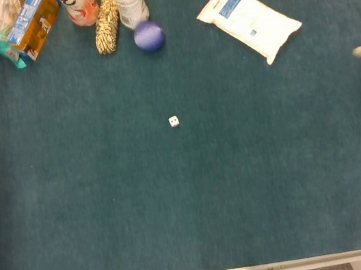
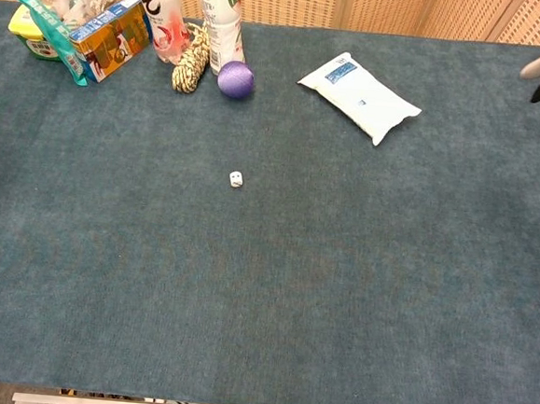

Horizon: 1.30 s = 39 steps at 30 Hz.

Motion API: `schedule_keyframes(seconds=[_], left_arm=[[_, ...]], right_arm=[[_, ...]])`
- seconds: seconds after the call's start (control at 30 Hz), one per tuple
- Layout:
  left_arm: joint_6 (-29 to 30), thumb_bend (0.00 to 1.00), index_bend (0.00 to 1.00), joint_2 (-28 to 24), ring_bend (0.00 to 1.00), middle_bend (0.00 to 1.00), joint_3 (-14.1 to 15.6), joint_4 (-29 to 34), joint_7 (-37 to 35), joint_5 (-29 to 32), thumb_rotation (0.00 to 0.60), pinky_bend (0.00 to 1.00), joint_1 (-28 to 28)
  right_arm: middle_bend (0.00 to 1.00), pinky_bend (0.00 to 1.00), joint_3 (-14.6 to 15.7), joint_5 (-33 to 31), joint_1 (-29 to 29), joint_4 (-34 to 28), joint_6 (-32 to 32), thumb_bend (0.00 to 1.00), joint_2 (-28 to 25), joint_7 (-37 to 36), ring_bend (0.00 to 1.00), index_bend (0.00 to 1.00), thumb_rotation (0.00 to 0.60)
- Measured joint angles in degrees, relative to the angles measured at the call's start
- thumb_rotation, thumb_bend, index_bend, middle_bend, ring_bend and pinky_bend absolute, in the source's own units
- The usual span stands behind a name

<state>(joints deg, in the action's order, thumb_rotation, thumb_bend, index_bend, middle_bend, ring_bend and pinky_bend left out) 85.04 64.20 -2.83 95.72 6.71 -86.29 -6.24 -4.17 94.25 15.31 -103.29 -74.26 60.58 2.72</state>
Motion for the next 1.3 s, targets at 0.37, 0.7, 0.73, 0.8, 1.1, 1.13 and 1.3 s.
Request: schedule_keyframes(seconds=[0.37, 0.7, 0.73, 0.8, 1.1, 1.13, 1.3], left_arm=[[0.29, 0.26, 0.02, -1.15, 0.05, 0.1, 0.54, 0.53, -0.45, -0.66, 0.6, 0.05, 0.26], [-0.02, 0.26, 0.02, -1.58, 0.05, 0.1, 0.82, 1.12, -0.18, -0.69, 0.6, 0.05, 0.28], [-0.03, 0.26, 0.02, -1.63, 0.05, 0.1, 0.85, 1.18, -0.14, -0.73, 0.6, 0.05, 0.27], [-0.15, 0.26, 0.02, -1.76, 0.05, 0.1, 0.93, 1.4, -0.06, -0.76, 0.6, 0.05, 0.25], [-0.52, 0.26, 0.02, -1.94, 0.05, 0.1, 1.06, 2.05, 0.76, -0.58, 0.6, 0.05, 0.18], [-0.49, 0.26, 0.02, -1.97, 0.05, 0.1, 1.07, 2.14, 0.81, -0.61, 0.6, 0.05, 0.19], [-0.25, 0.26, 0.02, -1.92, 0.05, 0.1, 1.06, 2.18, 0.9, -0.66, 0.6, 0.05, 0.28]], right_arm=[[0.94, 0.92, -2.13, -1.16, 12.08, -5.33, 17.19, 0.86, 1.44, 7.26, 0.95, 0.1, 0.6], [1.0, 1.0, -3.85, -12.77, 21.09, -7.56, 29.89, 0.99, 5.81, 13.95, 1.0, 0.0, 0.421], [1.0, 1.0, -4.03, -14.14, 21.84, -7.58, 30.76, 0.99, 6.13, 14.35, 1.0, 0.0, 0.401], [1.0, 1.0, -4.4, -17.45, 23.67, -7.52, 32.59, 0.99, 6.88, 15.42, 1.0, 0.0, 0.371], [1.0, 1.0, -4.06, -30.58, 31.39, -6.28, 37.43, 0.99, 9.81, 22.07, 1.0, 0.04, 0.329], [1.0, 1.0, -3.9, -31.94, 32.25, -6.19, 37.73, 0.99, 10.02, 22.75, 1.0, 0.07, 0.319], [1.0, 1.0, -2.52, -39.01, 37.14, -5.71, 38.01, 0.99, 11.62, 26.52, 1.0, 0.17, 0.314]])
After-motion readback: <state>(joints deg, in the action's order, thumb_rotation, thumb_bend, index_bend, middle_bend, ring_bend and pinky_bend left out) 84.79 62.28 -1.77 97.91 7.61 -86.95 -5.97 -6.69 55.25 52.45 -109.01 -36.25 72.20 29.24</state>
